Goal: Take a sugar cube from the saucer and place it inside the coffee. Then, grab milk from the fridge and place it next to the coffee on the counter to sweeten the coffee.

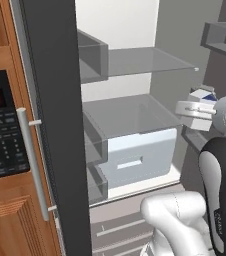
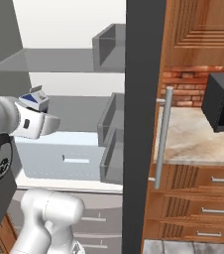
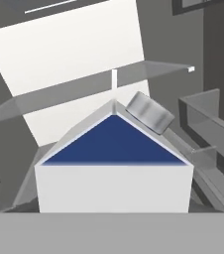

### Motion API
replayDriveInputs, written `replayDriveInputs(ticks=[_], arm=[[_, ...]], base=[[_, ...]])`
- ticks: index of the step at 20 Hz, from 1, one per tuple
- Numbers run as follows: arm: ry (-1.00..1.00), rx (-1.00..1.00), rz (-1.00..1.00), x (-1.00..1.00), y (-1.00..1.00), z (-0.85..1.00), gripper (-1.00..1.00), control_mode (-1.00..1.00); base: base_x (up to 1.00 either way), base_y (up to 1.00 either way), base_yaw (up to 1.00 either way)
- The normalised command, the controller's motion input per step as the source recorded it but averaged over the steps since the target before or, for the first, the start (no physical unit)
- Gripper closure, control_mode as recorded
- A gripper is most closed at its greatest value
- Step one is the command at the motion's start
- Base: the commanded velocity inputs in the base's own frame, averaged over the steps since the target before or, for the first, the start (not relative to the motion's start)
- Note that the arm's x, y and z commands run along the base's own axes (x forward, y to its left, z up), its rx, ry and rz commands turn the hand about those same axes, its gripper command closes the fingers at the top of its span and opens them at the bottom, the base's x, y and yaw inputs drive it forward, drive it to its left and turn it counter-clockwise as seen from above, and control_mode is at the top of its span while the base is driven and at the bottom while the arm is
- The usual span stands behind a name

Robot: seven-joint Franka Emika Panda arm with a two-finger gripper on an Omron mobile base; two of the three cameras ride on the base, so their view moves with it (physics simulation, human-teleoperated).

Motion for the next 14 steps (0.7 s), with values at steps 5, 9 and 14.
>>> replayDriveInputs(ticks=[5, 9, 14], arm=[[0.00, 0.00, 0.00, 0.00, 0.00, 0.00, 1.00, 1.00], [0.00, 0.00, 0.00, 0.00, 0.00, 0.00, 1.00, 1.00], [0.00, 0.00, 0.00, 0.00, 0.00, 0.00, 1.00, 1.00]], base=[[-0.63, 0.00, -0.01], [-0.67, 0.00, -0.08], [-0.58, -0.02, -0.19]])
